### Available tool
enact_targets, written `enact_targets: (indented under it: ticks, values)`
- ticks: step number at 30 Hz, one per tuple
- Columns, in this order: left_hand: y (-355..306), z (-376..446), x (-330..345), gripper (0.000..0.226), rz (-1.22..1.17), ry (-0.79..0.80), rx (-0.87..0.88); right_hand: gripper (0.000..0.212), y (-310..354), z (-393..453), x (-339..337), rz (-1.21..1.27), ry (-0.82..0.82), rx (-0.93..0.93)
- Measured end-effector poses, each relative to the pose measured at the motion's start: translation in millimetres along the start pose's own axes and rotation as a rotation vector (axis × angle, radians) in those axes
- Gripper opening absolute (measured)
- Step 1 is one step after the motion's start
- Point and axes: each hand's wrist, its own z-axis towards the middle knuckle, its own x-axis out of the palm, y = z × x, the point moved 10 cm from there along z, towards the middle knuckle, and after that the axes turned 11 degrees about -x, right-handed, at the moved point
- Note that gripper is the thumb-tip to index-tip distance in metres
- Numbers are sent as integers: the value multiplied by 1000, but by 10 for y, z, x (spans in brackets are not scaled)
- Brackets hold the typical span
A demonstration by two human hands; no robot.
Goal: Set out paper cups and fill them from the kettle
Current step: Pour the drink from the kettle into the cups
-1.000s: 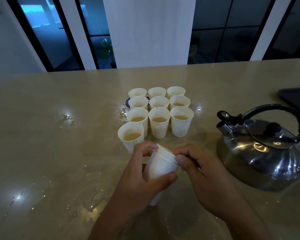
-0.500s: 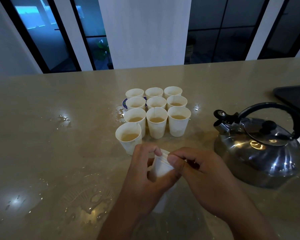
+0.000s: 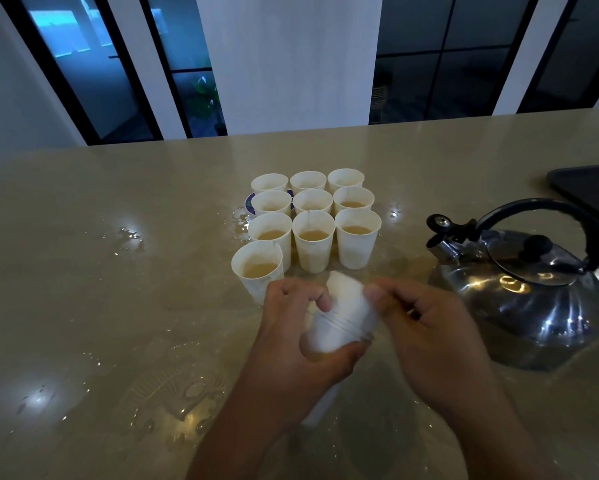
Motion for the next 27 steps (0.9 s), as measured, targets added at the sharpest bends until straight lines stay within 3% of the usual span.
enact_targets:
  ticks: [4,6,16,21,27]
  values:
    - [140,-48,-21,51,34,-32,-40,14,45,76,-404,-75,-188,-72]
    - [210,-53,-81,51,-13,-67,-54,11,114,120,-432,-127,-180,-115]
    - [319,-89,-263,68,-1,-167,11,26,-108,482,150,-524,234,-182]
    - [306,-120,-297,77,-121,-159,21,24,-114,589,312,-599,353,-256]
    - [289,-121,-245,73,-78,-86,49,26,-214,632,671,-590,543,-314]
